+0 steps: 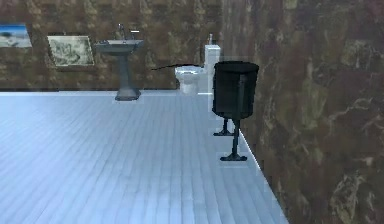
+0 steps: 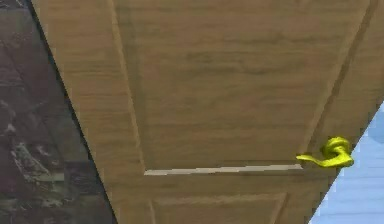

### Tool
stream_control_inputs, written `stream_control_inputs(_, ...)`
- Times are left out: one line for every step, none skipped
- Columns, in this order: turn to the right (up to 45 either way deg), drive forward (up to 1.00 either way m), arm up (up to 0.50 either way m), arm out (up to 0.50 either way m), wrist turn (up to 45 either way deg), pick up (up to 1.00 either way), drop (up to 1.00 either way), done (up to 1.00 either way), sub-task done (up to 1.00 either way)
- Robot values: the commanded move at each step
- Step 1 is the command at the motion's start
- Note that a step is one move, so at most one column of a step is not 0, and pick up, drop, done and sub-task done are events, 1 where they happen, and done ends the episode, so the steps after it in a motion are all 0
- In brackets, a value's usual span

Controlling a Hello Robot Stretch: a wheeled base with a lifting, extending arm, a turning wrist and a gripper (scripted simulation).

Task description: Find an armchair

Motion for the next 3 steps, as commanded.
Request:
stream_control_inputs(45.0, 0.0, 0.0, 0.0, 0.0, 0.0, 0.0, 0.0, 0.0)
stream_control_inputs(39.0, 0.0, 0.0, 0.0, 0.0, 0.0, 0.0, 0.0, 0.0)
stream_control_inputs(0.0, 0.15, 0.0, 0.0, 0.0, 0.0, 0.0, 0.0, 0.0)
